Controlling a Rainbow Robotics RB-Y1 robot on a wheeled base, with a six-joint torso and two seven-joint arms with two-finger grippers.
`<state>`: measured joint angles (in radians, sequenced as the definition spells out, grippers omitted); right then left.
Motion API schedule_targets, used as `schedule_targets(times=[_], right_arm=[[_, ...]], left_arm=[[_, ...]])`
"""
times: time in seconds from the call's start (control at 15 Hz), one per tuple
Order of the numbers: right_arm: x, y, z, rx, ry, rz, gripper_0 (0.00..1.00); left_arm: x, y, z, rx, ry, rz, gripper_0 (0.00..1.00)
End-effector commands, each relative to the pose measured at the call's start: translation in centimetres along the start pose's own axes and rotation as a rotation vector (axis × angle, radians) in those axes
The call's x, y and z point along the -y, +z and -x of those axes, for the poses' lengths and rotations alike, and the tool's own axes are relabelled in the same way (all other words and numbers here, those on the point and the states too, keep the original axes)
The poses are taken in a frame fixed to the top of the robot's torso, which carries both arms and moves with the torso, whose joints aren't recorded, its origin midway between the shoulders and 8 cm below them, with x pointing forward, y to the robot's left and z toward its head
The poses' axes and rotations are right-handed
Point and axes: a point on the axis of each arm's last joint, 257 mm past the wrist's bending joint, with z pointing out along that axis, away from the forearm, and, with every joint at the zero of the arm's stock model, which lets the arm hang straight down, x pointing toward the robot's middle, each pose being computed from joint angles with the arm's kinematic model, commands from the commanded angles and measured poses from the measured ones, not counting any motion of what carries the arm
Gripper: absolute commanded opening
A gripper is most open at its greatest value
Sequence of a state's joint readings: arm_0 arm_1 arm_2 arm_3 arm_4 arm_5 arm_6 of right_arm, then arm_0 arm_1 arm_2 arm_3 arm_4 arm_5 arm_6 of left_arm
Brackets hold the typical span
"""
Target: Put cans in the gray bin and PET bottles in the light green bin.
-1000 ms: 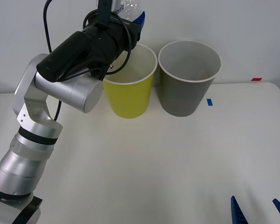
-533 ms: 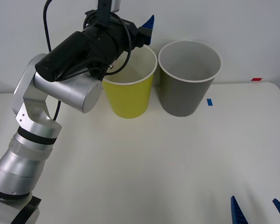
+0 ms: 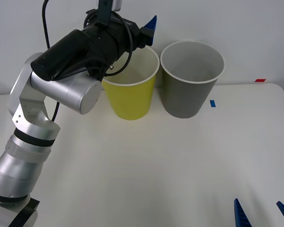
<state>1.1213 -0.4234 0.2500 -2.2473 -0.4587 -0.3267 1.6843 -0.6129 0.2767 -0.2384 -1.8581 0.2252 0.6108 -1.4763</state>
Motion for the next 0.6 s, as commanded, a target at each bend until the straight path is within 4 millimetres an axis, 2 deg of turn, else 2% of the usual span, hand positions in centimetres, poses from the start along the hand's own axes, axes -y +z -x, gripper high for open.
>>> schedule_targets(times=[0.07,0.27,0.6], right_arm=[[0.0,0.0,0.0,0.0,0.0,0.0,1.0],[0.0,0.0,0.0,0.0,0.0,0.0,1.0],[0.0,0.0,0.0,0.0,0.0,0.0,1.0]], left_arm=[[-1.4,-3.1,1.3,-0.083,0.045,0.034,1.0],[-3.6,-6.1,1.5,-0.078,0.099,0.075,1.0],[-8.2,-10.8,1.4,-0.055,0.086,0.186,1.0]])
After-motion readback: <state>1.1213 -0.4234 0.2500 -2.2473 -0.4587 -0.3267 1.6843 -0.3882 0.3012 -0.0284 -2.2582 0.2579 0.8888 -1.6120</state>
